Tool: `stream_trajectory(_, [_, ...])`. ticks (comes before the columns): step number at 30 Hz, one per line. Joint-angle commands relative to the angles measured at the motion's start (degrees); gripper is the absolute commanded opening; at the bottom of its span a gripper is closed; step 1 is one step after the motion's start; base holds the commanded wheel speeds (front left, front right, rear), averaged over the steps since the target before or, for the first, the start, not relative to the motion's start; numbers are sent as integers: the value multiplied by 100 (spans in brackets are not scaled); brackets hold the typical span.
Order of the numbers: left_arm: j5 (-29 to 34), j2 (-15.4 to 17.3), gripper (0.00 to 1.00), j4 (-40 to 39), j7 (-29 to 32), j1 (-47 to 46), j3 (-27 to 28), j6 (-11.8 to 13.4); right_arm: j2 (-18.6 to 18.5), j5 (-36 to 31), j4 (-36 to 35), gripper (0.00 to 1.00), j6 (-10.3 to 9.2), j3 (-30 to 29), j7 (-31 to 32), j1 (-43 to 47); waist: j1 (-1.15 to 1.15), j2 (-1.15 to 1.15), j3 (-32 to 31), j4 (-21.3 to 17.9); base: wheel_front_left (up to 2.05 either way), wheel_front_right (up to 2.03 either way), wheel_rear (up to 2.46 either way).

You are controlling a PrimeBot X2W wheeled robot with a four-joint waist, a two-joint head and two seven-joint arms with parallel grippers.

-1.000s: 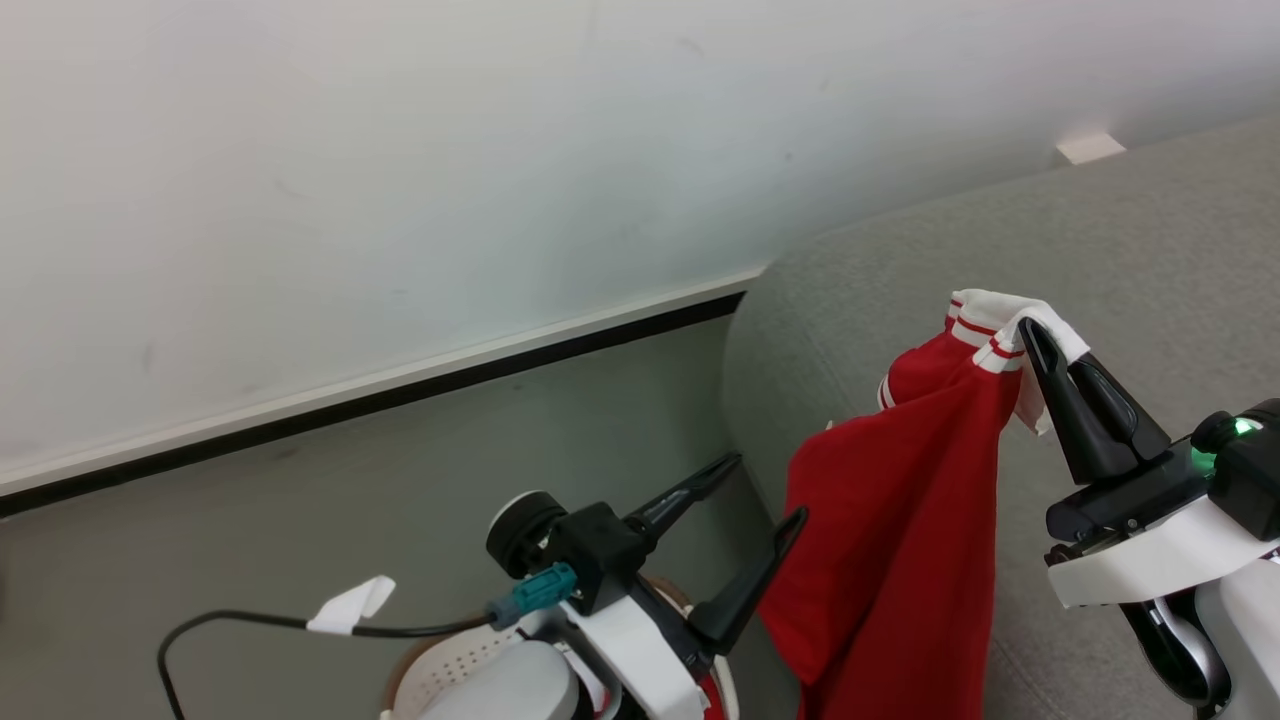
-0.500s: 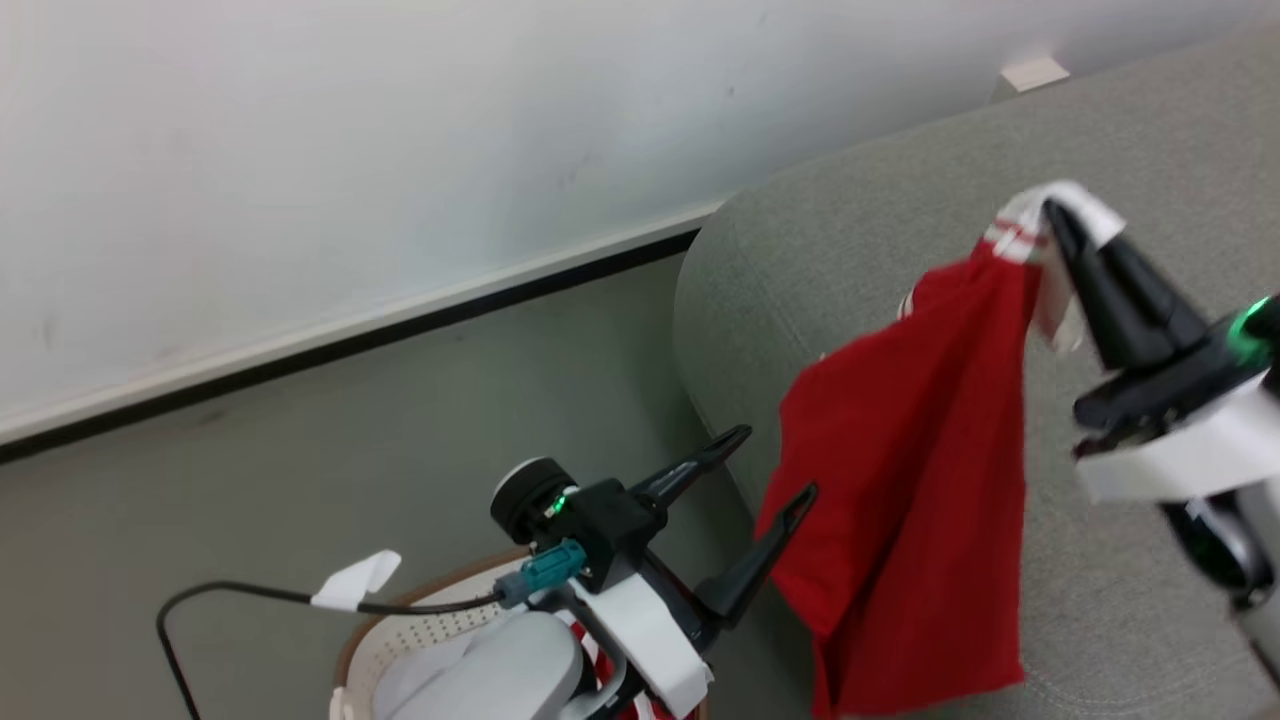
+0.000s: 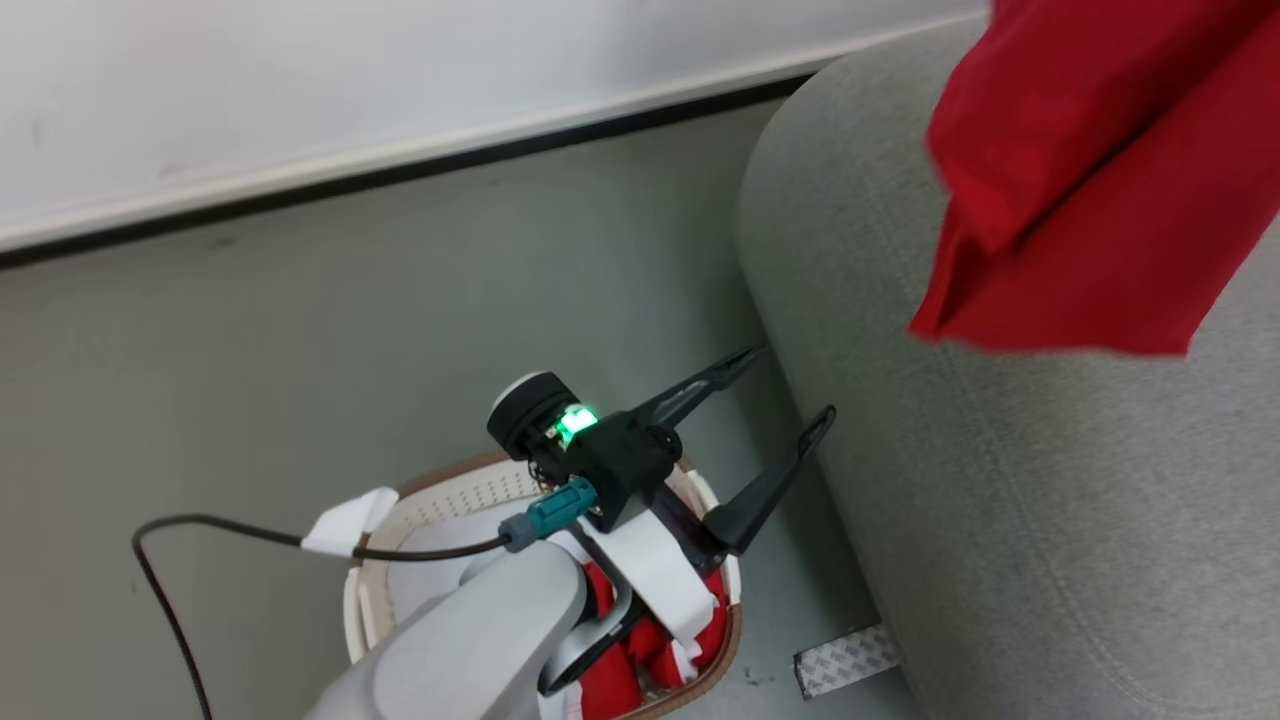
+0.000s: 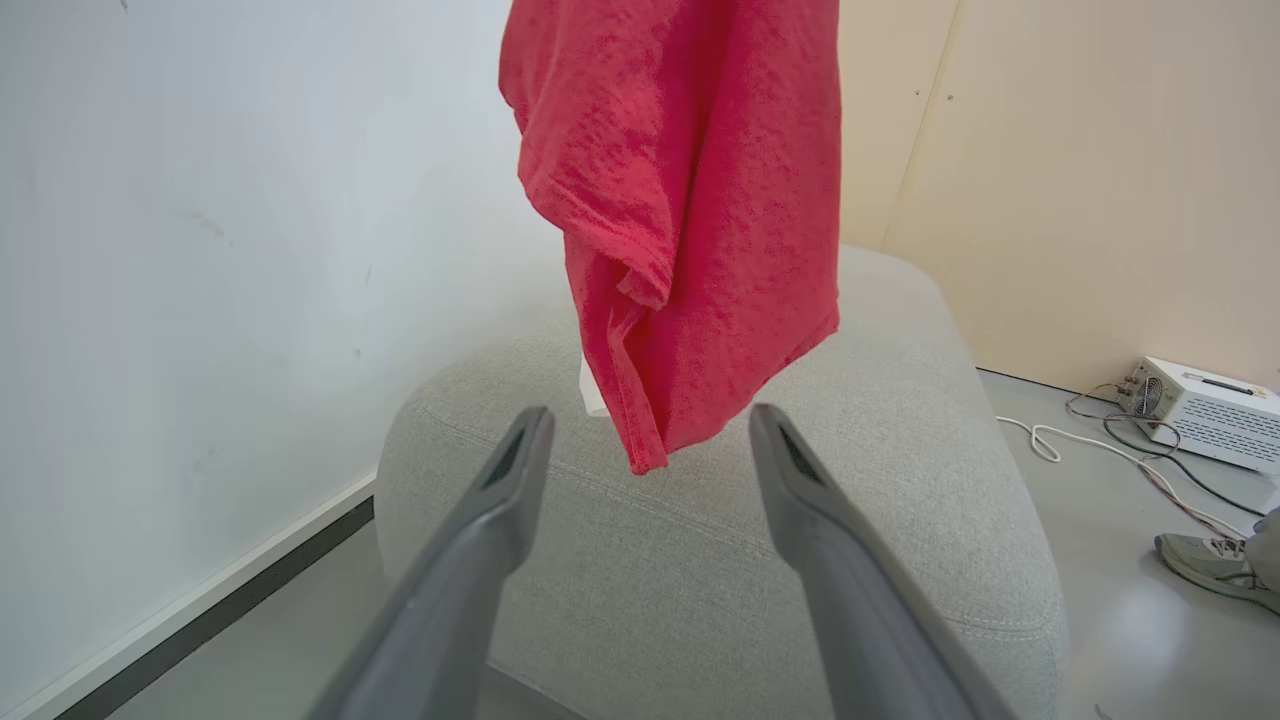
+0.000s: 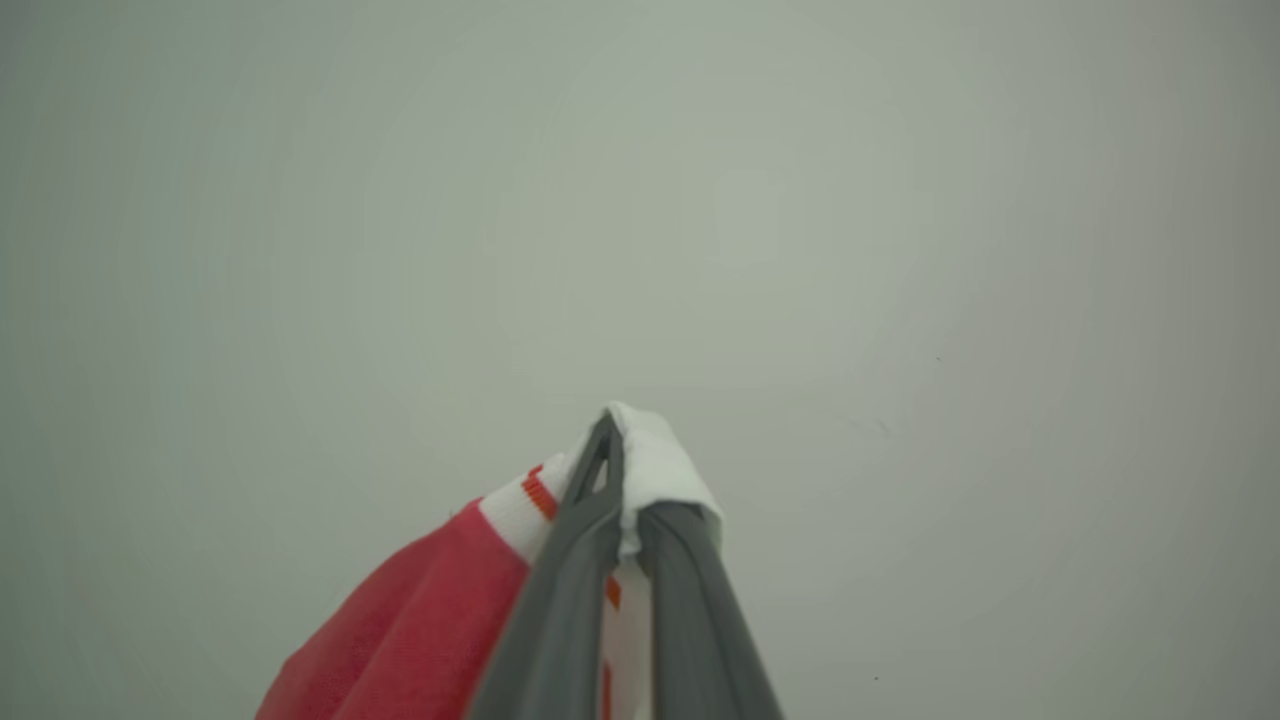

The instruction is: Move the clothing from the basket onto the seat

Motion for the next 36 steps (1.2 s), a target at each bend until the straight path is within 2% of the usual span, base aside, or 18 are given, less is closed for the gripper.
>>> stream_trajectory(1, [62, 36, 100, -23, -2, -93, 0, -16, -154, 57, 171, 0, -12, -8, 65, -235, -1, -1, 345, 244, 0, 0, 0])
stream_trajectory(6, [99, 4, 100, -61, 1, -255, -37, -25, -587, 140, 901, 0, -12, 100, 261, -698, -1, -1, 741, 492, 0, 0, 0])
stream_trajectory(11, [145, 37, 100, -103, 19, -385, -31, -18, -679, 110, 1697, 0, -12, 381, 247, -416, -1, -1, 1148, 674, 0, 0, 0])
stream_trajectory(16, [182, 50, 100, -156, 41, -539, -34, -1, -417, 382, 2526, 0, -12, 505, 244, -219, -1, -1, 1541, 823, 0, 0, 0])
stream_trajectory(23, [203, 52, 100, -157, 56, -771, -48, -8, -179, 517, 3510, 0, -12, 961, 674, -132, -1, -1, 1889, 1006, 0, 0, 0])
stream_trajectory(27, [187, 92, 100, -144, 36, -845, 15, 24, -102, 707, 3815, 0, -12, 1173, 1042, -142, -1, -1, 1895, 1040, 0, 0, 0])
stream_trajectory(28, [176, 103, 100, -139, 28, -851, 30, 33, -101, 731, 3853, 5, -12, 1224, 1087, -164, -1, -1, 1875, 1038, 0, 0, 0])
stream_trajectory(31, [134, 123, 100, -111, 9, -812, 66, 52, -76, 776, 3862, 50, -12, 1398, 1162, -204, -1, -1, 1779, 1007, 0, 0, 0])
stream_trajectory(32, [121, 122, 100, -100, 5, -790, 72, 50, -85, 802, 3859, 100, -12, 1457, 1177, -218, -1, -1, 1736, 997, 0, 0, 0])
stream_trajectory(36, [76, 112, 100, -12, -14, -652, 79, 70, -79, 819, 3823, 100, -12, 1764, 1277, -140, -1, -1, 1422, 938, 0, 0, 0])
